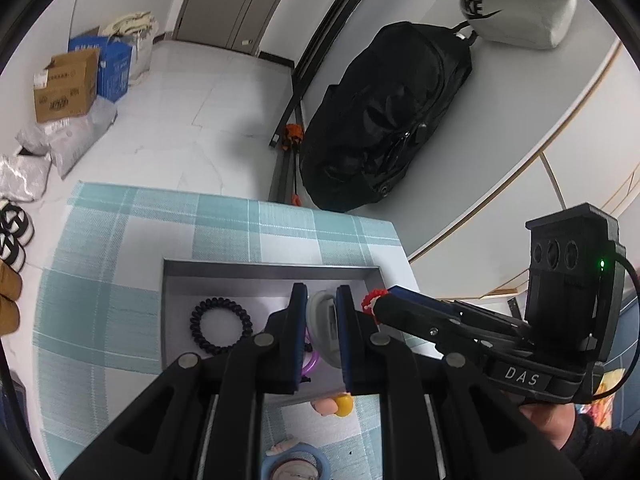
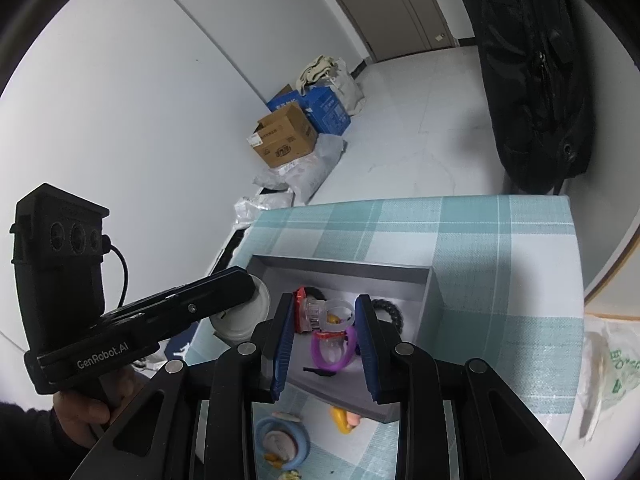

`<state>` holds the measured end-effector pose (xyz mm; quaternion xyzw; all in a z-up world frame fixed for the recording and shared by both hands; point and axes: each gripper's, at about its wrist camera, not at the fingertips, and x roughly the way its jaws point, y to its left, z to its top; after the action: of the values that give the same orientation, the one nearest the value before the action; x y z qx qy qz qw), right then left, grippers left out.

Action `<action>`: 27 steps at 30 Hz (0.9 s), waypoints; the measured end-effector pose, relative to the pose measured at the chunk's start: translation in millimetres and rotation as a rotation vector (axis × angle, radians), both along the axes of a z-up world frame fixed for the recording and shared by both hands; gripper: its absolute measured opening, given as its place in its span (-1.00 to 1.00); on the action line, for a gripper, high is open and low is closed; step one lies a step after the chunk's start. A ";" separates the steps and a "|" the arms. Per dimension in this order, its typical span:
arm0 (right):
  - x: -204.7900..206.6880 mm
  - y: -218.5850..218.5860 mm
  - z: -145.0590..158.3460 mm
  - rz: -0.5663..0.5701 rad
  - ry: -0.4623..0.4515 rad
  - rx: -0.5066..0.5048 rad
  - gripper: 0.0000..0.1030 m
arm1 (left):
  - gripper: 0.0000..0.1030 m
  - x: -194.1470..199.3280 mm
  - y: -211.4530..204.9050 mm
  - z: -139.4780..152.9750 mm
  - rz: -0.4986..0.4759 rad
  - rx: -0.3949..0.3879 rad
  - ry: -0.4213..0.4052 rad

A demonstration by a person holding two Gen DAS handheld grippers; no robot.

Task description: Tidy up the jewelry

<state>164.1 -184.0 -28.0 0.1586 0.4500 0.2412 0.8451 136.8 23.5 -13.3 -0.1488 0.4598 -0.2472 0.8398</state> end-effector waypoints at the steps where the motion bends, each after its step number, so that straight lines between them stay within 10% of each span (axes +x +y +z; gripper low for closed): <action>1: 1.1 -1.3 -2.0 -0.005 0.005 0.001 -0.44 | -0.81 1.7 0.2 -1.5 0.000 -0.007 0.009; 6: 5.9 -5.4 -10.0 -0.042 0.027 0.009 -0.39 | -0.66 6.6 -3.6 -5.2 -0.033 -0.052 0.034; 9: 5.1 -9.6 -4.3 -0.071 -0.003 0.011 0.24 | 0.02 6.5 2.2 -8.6 0.006 -0.052 0.049; 27: -33.3 -39.1 16.5 -0.185 -0.059 0.039 0.71 | 0.07 -48.0 12.1 7.9 0.103 0.162 -0.049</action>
<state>130.8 -223.1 -11.6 0.2089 0.4037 0.1753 0.8733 88.8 35.6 -5.3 -0.0975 0.4494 -0.1694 0.8717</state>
